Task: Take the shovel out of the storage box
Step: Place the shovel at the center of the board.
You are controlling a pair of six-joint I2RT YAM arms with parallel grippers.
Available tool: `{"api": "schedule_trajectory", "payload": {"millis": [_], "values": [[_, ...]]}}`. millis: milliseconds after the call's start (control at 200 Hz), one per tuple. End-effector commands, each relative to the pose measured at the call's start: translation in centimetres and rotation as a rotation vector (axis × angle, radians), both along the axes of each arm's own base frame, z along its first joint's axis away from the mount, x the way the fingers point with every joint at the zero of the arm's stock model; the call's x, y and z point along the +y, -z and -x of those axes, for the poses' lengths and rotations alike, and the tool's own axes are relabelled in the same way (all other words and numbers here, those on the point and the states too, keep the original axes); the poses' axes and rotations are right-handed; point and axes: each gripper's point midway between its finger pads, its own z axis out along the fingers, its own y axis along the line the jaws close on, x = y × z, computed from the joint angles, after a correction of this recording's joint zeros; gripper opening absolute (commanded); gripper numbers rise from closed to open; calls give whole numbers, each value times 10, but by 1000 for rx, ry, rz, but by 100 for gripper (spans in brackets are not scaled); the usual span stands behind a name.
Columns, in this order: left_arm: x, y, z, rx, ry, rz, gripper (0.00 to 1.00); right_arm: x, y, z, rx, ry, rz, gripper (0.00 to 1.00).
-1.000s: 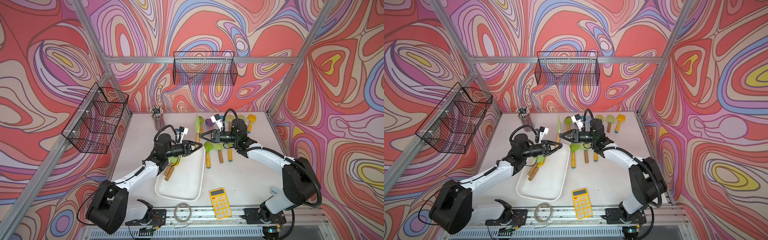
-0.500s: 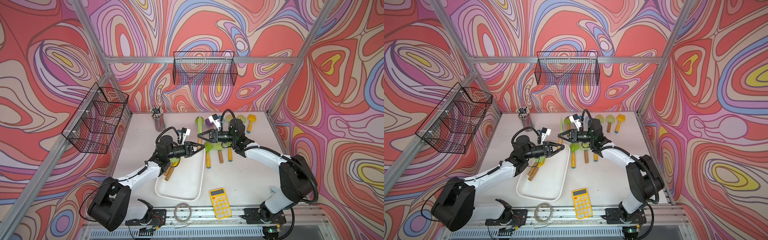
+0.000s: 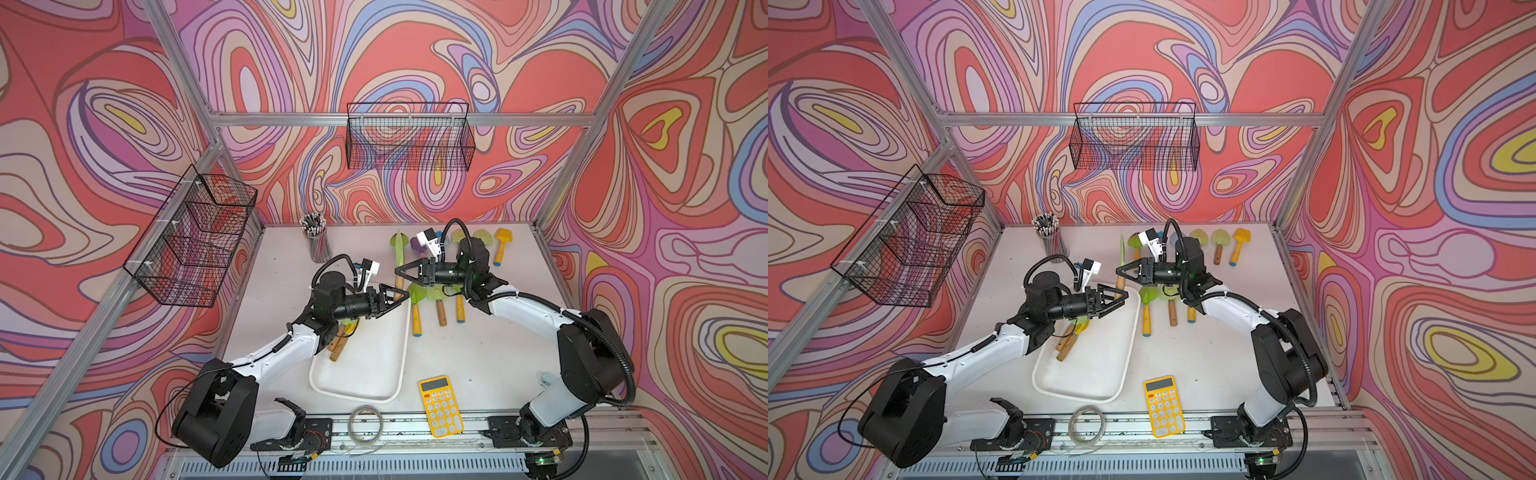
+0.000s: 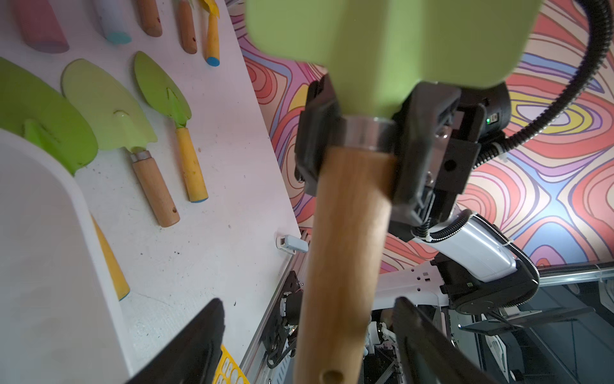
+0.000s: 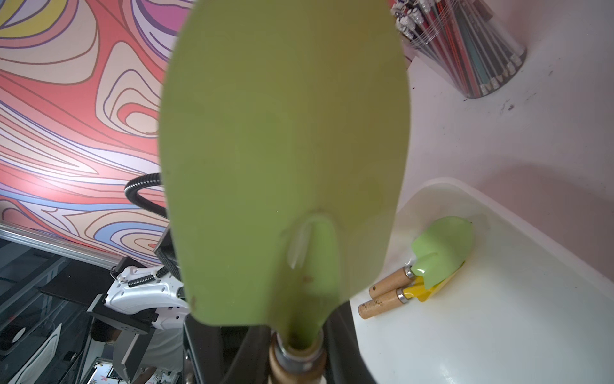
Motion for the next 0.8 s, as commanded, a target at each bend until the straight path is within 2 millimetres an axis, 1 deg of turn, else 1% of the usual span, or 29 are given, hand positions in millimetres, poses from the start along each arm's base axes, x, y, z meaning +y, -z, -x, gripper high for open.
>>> {"api": "schedule_trajectory", "payload": {"millis": [0,110,175,205,305,351,406,446,511,601,746,796], "values": [[23,3,-7,-24,-67,-115,100,-11,-5,-10,-28,47,18,19],[47,8,-12,-63,-141,-268,100,-28,4,-21,-4,104,81,19],[63,23,-9,-51,-167,-431,100,-41,16,-30,22,153,155,19],[71,30,-8,-40,-176,-504,97,-48,20,-36,28,179,189,19],[97,52,-6,-6,-202,-707,86,-72,43,-49,78,266,327,19],[108,62,-5,18,-216,-784,80,-84,54,-55,94,314,404,19],[120,73,-2,47,-231,-860,77,-98,67,-60,104,366,506,19],[128,82,0,72,-241,-905,70,-110,77,-64,112,412,583,20],[136,93,4,100,-253,-954,59,-127,88,-68,114,469,688,20],[146,104,7,121,-268,-1006,50,-149,101,-72,126,539,810,20],[160,115,10,148,-299,-1087,39,-179,120,-77,140,624,978,20],[164,118,10,156,-309,-1106,38,-190,127,-78,147,653,1039,20]]}}
